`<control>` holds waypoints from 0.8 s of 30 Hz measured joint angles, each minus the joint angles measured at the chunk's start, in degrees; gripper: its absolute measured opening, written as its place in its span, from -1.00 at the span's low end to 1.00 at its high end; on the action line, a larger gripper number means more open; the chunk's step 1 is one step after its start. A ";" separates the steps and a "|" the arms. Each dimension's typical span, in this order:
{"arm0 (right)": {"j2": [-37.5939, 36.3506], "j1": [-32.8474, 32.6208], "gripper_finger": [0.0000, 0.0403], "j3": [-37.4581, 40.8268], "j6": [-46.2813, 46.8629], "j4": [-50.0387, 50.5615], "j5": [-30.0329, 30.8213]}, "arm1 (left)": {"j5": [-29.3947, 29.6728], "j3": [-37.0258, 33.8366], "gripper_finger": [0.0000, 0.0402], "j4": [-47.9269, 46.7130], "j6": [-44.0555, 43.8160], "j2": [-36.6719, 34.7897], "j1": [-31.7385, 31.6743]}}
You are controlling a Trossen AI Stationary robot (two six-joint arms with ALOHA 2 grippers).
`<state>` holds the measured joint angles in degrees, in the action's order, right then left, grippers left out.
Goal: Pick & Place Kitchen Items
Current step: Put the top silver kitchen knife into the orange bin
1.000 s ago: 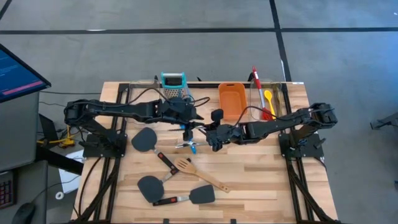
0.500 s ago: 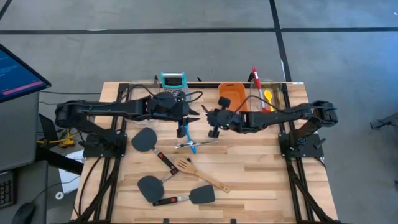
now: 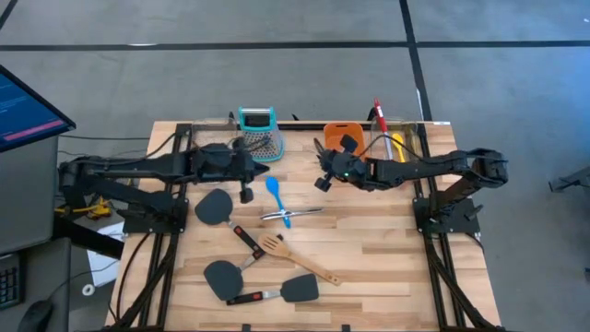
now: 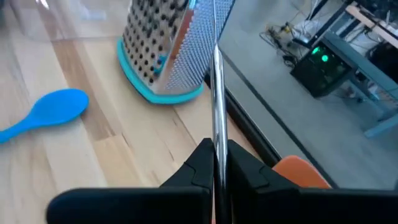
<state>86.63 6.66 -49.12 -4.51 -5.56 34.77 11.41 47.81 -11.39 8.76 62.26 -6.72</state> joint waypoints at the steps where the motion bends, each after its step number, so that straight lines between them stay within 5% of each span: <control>1: -0.87 0.00 -0.94 1.36 0.40 -2.13 -0.08 | 0.60 -1.91 -0.99 0.66 -0.35 -1.65 -0.09; 9: -7.98 3.19 -0.94 12.63 7.83 -15.89 0.59 | 1.24 -14.65 -0.99 10.70 -4.77 -12.74 -0.15; 24: -5.63 13.96 -0.94 10.98 20.90 0.22 -2.20 | 1.24 -19.12 -0.99 15.48 -5.18 -14.60 -0.15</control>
<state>81.01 20.62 -38.14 16.39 -5.34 32.57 12.64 28.69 4.09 3.57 47.66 -6.87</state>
